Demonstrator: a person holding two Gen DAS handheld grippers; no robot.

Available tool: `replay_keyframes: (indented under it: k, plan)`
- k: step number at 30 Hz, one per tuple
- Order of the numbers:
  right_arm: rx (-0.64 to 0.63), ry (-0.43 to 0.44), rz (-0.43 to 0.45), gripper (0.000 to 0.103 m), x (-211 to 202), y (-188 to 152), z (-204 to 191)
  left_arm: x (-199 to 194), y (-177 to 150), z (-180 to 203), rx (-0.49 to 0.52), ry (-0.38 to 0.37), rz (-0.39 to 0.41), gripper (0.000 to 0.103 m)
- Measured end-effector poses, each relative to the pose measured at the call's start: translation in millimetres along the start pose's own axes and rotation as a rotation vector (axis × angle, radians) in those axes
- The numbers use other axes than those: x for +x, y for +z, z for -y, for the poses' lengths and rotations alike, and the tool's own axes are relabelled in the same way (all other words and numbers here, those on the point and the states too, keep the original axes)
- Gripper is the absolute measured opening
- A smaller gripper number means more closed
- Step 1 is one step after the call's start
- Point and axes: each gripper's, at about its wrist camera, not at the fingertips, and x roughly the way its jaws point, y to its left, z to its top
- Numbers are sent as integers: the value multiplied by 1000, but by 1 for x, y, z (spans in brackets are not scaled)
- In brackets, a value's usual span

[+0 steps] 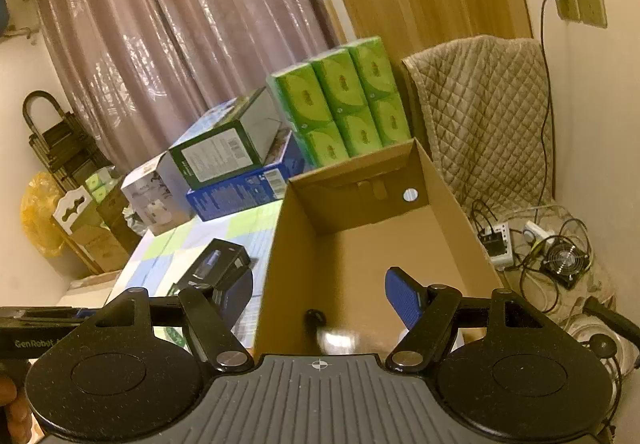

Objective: Organize objects
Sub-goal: 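Withdraw both grippers from the box back over the table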

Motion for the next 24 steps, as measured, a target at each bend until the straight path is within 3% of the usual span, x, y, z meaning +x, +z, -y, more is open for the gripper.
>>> replay_keyframes:
  k: [4,12,24]
  plan:
    - [-17,17,24,70,-13,5,-15,-18,-3,-12,-10,35,14,51]
    - [-79,79,49,71,-25,1,-61,-50,-14,-48,-17,117,42,67]
    - [-203,98,-56,71,6,-62,-120,-67,-69,-117,-75,214,23,89]
